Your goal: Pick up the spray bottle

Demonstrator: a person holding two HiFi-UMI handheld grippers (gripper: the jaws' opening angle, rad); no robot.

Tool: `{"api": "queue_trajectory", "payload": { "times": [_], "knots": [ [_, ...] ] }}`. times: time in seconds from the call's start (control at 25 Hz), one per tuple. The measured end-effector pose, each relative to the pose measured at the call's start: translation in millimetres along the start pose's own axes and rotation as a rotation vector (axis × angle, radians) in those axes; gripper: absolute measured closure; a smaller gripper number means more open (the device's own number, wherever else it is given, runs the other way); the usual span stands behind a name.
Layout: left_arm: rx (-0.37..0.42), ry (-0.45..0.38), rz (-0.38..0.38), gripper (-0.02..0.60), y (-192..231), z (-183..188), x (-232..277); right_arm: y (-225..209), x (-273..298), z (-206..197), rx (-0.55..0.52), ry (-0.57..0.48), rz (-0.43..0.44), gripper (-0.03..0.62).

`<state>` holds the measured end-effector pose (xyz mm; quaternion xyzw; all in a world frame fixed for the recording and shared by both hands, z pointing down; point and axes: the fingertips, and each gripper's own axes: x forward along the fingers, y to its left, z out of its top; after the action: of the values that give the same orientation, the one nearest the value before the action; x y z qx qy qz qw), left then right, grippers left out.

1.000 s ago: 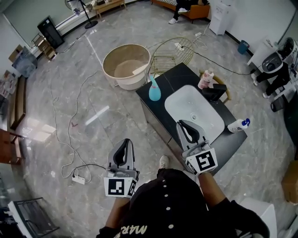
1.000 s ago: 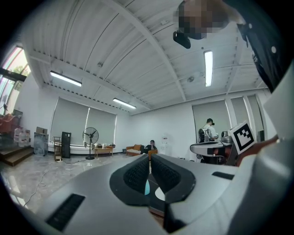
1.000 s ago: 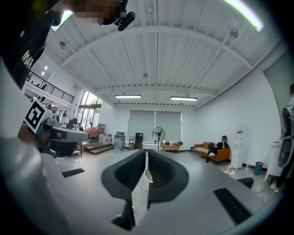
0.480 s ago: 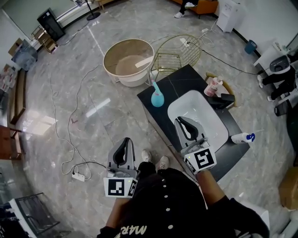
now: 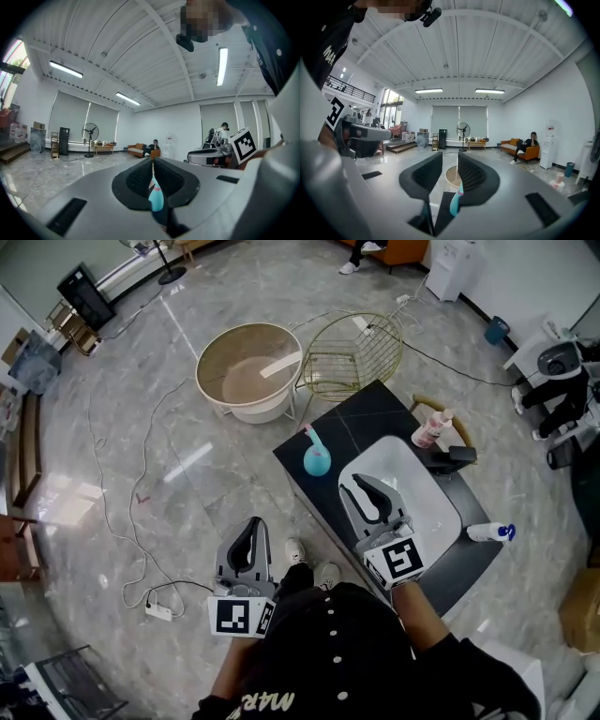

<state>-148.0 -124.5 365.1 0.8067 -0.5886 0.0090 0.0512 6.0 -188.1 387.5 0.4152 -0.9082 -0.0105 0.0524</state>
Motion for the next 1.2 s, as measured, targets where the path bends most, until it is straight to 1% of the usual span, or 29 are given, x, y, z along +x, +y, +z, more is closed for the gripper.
{"api": "queue_trajectory", "payload": {
  "times": [0.12,0.24,0.36,0.52,0.68,0.84,1.08,1.12,1.2],
  "knots": [
    [-0.013,0.012,-0.018,0.561,7.7,-5.9,14.9,-5.2,25.4,-18.1,0.014,0.039,0.006,0.479],
    [-0.028,0.031,-0.034,0.561,16.9,-19.3,28.1,-11.6,56.1,-42.7,0.022,0.078,0.009,0.433],
    [-0.059,0.088,-0.032,0.561,23.6,-40.2,27.3,-13.5,76.1,-71.8,0.043,0.133,0.014,0.397],
    [-0.089,0.153,-0.021,0.561,36.5,-68.0,29.2,-21.7,106.2,-110.0,0.044,0.193,0.016,0.351],
    [-0.104,0.211,-0.019,0.561,46.9,-91.0,30.8,-30.8,134.4,-136.1,0.042,0.212,0.002,0.327],
    [-0.121,0.263,-0.019,0.561,52.1,-112.1,32.4,-36.9,152.9,-161.9,0.07,0.226,-0.006,0.322],
    [-0.147,0.304,-0.016,0.561,60.2,-134.1,31.4,-41.4,176.6,-187.1,0.08,0.214,-0.026,0.326],
    [-0.154,0.303,-0.016,0.561,61.1,-136.0,31.5,-42.9,179.2,-187.5,0.076,0.204,-0.035,0.337],
    [-0.162,0.305,-0.014,0.561,62.9,-139.7,31.0,-45.8,182.8,-187.1,0.067,0.184,-0.054,0.408]
  ]
}}
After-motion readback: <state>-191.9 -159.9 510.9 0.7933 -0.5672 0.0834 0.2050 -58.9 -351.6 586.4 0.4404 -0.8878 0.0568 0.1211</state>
